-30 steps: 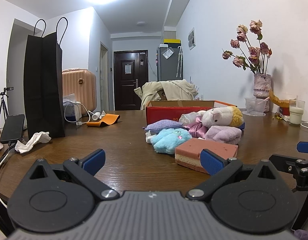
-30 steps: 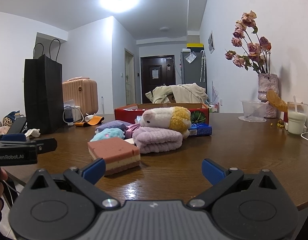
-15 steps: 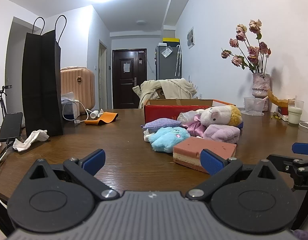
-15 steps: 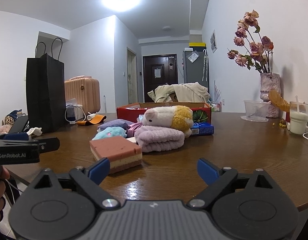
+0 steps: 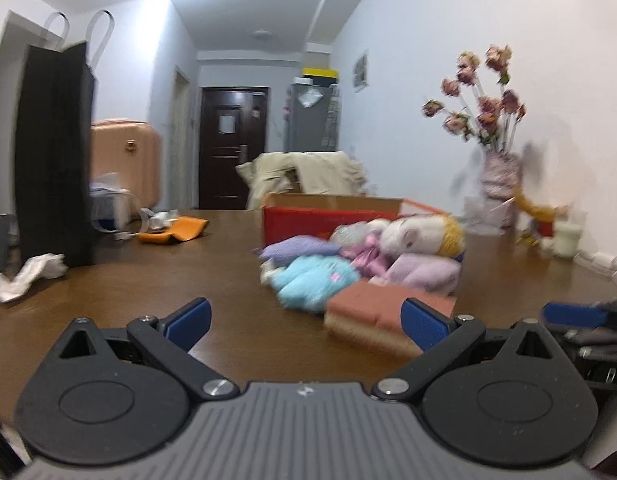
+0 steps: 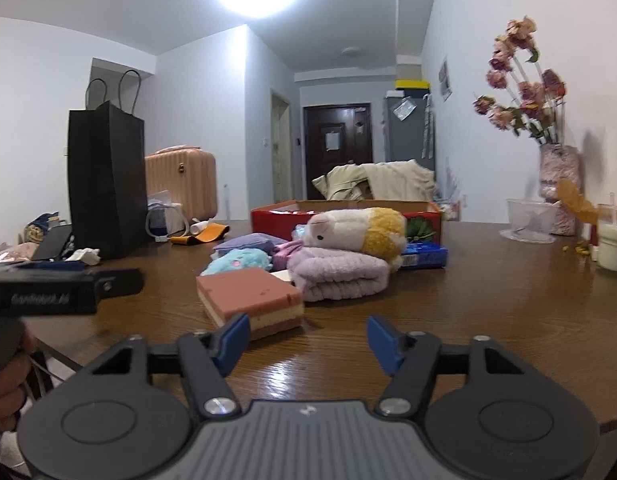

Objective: Organize soft objects
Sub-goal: 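Close both grippers together on the pink sponge cake block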

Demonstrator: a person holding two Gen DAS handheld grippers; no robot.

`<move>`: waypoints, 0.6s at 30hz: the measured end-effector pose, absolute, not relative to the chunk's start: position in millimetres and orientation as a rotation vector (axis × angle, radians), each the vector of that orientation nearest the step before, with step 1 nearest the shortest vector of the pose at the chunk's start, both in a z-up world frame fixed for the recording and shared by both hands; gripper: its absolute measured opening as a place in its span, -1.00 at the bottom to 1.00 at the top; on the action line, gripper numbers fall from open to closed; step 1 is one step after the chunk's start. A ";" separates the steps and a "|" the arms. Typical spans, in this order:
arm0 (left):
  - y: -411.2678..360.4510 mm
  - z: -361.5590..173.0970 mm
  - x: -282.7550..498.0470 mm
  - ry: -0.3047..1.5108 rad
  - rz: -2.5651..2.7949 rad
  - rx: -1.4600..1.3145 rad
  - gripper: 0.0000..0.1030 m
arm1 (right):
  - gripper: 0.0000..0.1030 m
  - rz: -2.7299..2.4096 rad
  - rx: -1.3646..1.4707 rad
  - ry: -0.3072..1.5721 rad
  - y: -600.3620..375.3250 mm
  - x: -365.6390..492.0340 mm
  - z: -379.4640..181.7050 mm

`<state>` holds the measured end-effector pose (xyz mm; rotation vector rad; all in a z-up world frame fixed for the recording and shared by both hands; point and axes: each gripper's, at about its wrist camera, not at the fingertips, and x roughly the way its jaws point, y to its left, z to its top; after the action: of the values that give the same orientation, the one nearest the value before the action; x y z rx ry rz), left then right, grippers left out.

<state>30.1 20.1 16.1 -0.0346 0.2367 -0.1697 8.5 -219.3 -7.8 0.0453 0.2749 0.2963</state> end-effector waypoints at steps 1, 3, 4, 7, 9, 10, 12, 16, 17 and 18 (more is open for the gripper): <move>22.4 19.9 38.4 0.236 -0.194 -0.054 0.96 | 0.12 0.318 0.068 0.279 -219.5 12.8 -4.4; 24.7 27.6 62.9 0.280 -0.248 -0.097 0.71 | 0.10 0.367 0.121 0.311 -219.1 24.1 0.6; 24.3 29.2 73.3 0.305 -0.282 -0.111 0.63 | 0.07 0.389 0.150 0.328 -219.0 29.2 1.4; 19.3 25.0 109.7 0.407 -0.336 -0.133 0.37 | 0.02 0.437 0.184 0.360 -213.1 37.6 1.7; 19.6 17.8 126.9 0.475 -0.356 -0.172 0.29 | 0.01 0.462 0.181 0.377 -207.0 41.9 0.2; 20.7 13.9 133.1 0.503 -0.369 -0.199 0.22 | 0.00 0.470 0.183 0.381 -204.0 44.1 -0.9; 25.3 7.2 143.3 0.571 -0.406 -0.269 -0.24 | 0.00 0.476 0.188 0.394 -199.8 50.6 -3.3; 26.3 0.4 134.1 0.599 -0.441 -0.325 -0.45 | -0.03 0.474 0.239 0.419 -204.8 62.8 -7.3; 25.6 1.1 126.9 0.601 -0.451 -0.335 -0.44 | -0.03 0.462 0.249 0.418 -208.3 63.3 -7.2; 24.5 3.5 116.9 0.599 -0.466 -0.346 -0.44 | -0.03 0.445 0.255 0.418 -213.0 62.2 -6.1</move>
<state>116.9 24.5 3.5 -0.3464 0.5991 -0.4661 62.2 -212.9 -6.1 0.2547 0.4175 0.4450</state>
